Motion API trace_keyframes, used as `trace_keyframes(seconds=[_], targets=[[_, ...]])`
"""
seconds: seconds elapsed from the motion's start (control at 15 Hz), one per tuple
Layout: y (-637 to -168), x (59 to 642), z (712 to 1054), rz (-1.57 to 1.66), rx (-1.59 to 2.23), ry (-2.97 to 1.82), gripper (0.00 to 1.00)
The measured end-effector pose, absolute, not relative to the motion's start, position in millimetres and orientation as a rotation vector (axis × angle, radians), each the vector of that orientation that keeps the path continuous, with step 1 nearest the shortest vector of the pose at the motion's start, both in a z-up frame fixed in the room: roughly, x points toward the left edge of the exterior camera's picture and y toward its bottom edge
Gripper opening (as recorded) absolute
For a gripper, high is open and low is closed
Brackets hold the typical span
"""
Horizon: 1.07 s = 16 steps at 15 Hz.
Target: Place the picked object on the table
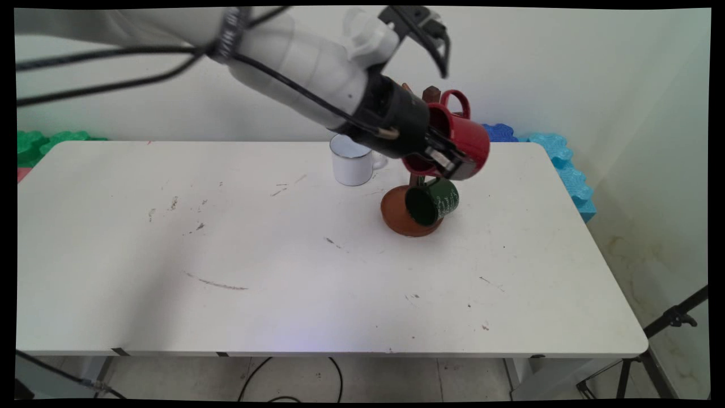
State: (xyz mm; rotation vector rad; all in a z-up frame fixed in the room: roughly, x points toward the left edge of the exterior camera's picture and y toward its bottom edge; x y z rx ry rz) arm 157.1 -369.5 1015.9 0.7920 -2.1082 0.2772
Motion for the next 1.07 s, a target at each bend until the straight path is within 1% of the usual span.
trace_keyframes(seconds=[0.33, 0.53, 0.73, 1.07], targets=[[-363.4, 194.4, 1033.3, 0.261, 0.723, -2.221, 0.0], [-360.7, 222.1, 1037.9, 0.258, 0.679, -2.319, 0.0], [-360.9, 246.9, 1037.2, 0.267, 0.644, -2.408, 0.0], [-364.5, 291.3, 1026.7, 0.291, 0.586, -2.576, 0.0]])
